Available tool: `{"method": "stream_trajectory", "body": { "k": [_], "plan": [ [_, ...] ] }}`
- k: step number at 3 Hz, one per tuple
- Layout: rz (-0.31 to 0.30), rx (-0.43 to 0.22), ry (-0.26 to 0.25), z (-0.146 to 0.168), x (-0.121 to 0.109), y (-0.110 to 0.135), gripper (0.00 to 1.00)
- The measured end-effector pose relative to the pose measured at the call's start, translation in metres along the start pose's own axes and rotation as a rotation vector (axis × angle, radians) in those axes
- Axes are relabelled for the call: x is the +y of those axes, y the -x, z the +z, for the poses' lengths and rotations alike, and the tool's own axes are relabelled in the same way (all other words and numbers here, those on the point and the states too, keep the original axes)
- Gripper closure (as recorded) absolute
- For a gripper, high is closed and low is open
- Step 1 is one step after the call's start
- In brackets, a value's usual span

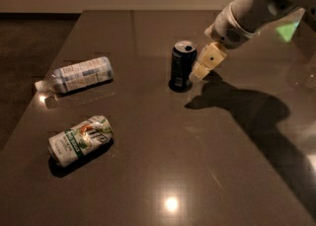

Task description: Knock pepsi can over

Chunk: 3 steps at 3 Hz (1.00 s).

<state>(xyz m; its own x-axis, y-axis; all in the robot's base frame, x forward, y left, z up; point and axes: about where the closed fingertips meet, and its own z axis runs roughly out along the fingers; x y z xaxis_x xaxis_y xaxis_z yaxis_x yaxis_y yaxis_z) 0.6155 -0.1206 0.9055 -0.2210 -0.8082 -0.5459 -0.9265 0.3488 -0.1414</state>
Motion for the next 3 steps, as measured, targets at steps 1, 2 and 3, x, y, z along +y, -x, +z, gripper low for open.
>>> {"method": "stream_trajectory", "body": {
  "k": [1, 2, 3],
  "plan": [
    [-0.002, -0.013, 0.005, 0.011, -0.004, 0.010, 0.00],
    [-0.004, -0.017, 0.007, 0.013, -0.004, 0.013, 0.00],
    [-0.008, -0.051, 0.035, 0.014, 0.000, 0.023, 0.20]
  ]
}}
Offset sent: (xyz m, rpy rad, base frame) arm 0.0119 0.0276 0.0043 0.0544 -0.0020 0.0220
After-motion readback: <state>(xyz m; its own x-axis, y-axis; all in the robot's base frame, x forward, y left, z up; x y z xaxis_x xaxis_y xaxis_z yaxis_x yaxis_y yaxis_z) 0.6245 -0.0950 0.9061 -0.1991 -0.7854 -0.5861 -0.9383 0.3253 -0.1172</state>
